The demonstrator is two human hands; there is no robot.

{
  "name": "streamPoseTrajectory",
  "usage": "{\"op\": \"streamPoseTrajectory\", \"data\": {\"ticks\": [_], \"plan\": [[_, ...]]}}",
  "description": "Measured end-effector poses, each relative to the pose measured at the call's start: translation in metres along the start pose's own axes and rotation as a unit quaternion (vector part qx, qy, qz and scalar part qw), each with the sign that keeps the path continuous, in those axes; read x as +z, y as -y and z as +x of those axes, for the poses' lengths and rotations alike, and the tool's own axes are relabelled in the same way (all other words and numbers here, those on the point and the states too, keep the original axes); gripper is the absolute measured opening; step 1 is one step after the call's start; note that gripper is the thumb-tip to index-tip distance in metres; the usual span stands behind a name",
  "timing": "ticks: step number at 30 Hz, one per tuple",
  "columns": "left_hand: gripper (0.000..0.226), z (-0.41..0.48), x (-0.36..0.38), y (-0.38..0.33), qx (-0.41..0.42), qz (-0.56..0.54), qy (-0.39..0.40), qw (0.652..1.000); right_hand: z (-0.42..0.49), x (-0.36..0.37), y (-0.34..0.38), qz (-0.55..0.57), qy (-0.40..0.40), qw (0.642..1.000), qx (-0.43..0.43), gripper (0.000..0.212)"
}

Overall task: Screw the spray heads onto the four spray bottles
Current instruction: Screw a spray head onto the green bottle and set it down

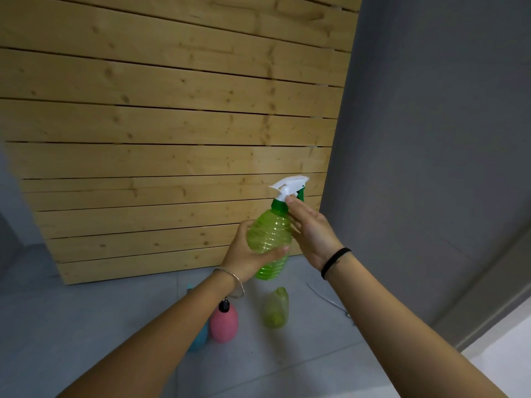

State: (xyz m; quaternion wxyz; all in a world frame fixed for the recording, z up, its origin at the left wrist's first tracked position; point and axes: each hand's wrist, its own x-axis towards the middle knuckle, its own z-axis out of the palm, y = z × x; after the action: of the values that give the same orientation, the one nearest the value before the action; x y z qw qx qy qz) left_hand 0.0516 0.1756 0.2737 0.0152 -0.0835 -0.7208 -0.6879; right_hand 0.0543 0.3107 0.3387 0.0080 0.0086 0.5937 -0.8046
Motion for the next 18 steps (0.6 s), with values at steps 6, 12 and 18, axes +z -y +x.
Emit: {"op": "streamPoseTrajectory", "data": {"ticks": [6,12,18], "plan": [[0.092,0.011,-0.002,0.031,0.090,0.145,-0.021,0.985,0.023,0.001,0.001,-0.073,-0.055,0.992,0.089,0.049],[0.097,0.028,-0.019,0.075,-0.001,0.190,0.027,0.981,0.052,-0.008,-0.036,-0.100,-0.023,0.982,0.155,0.050],[0.057,0.057,-0.061,0.126,-0.152,0.226,0.001,0.962,0.079,-0.033,-0.101,-0.175,0.060,0.964,0.189,0.032]]}}
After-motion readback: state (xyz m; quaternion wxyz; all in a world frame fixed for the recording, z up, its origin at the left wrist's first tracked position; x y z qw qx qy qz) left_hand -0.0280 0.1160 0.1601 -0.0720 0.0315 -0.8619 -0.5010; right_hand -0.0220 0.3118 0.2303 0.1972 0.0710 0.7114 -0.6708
